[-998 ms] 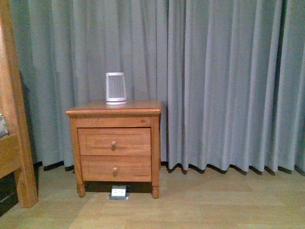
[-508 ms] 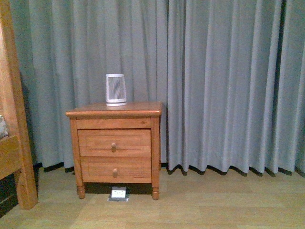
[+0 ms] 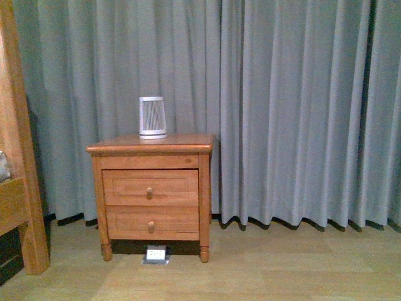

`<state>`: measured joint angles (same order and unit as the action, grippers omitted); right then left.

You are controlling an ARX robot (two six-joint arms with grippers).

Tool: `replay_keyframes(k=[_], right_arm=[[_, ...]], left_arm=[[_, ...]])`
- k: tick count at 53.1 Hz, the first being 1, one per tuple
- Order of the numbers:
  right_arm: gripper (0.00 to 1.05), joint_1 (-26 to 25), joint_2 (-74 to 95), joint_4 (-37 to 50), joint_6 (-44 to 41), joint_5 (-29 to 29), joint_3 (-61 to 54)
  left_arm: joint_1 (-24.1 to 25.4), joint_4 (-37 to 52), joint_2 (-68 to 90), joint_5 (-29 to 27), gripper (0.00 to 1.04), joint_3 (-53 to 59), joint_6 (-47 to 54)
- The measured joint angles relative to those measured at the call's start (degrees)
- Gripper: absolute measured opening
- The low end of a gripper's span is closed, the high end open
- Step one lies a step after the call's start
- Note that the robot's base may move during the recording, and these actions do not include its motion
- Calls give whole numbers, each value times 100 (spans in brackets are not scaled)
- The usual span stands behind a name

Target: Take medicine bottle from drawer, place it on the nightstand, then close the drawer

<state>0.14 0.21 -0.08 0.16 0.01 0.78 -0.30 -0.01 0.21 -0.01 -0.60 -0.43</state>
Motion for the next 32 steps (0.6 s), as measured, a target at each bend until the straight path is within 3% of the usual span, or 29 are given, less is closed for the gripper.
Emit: replay_keyframes(k=[32], right_arm=[[98,0,0,0,-2,0,0]], left_arm=[[0,0,0,0,98,0,0]])
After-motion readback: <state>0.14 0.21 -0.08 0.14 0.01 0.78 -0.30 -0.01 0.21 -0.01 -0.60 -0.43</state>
